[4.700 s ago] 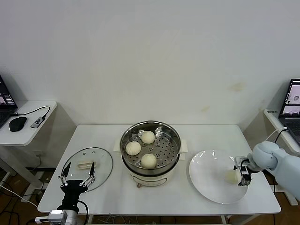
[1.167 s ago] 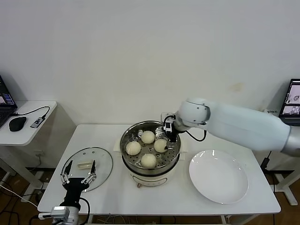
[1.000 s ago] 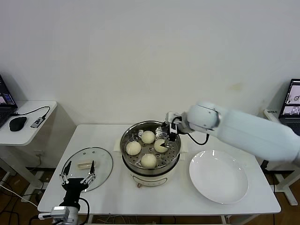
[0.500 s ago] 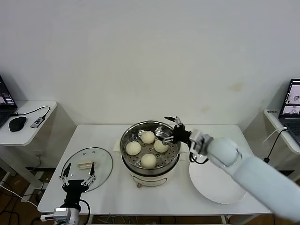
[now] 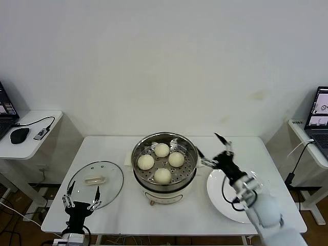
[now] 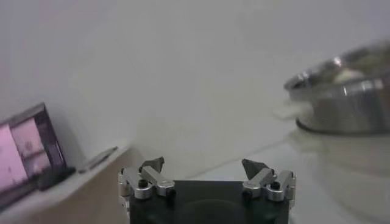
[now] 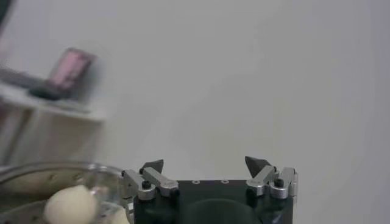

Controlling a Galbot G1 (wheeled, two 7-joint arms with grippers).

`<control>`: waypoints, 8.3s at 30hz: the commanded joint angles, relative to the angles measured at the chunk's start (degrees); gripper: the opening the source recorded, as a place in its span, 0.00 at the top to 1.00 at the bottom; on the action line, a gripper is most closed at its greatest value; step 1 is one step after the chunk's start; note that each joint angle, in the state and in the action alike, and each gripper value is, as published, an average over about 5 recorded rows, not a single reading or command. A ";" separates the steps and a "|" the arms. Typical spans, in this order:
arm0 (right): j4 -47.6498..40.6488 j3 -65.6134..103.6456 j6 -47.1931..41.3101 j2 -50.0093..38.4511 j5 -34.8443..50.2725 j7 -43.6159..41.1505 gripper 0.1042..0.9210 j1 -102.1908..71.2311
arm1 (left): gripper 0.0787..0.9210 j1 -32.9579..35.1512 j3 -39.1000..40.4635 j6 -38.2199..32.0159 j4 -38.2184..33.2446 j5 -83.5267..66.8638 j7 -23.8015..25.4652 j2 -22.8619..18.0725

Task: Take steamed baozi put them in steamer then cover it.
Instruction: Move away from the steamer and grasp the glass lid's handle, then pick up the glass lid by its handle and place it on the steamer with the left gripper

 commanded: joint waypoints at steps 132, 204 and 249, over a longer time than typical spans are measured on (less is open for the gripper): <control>1.75 25.15 3.22 18.37 -8.75 8.09 0.12 -18.86 | 0.92 -20.08 -2.10 -0.33 16.68 43.70 3.18 7.65; 1.24 18.96 5.57 23.22 -18.36 9.15 0.12 -19.94 | 0.92 -44.58 38.39 30.77 10.00 58.69 29.19 -9.70; 0.78 18.10 6.01 23.15 -18.75 9.08 0.12 -20.10 | 0.62 -36.28 36.73 27.09 2.37 61.62 26.92 -8.51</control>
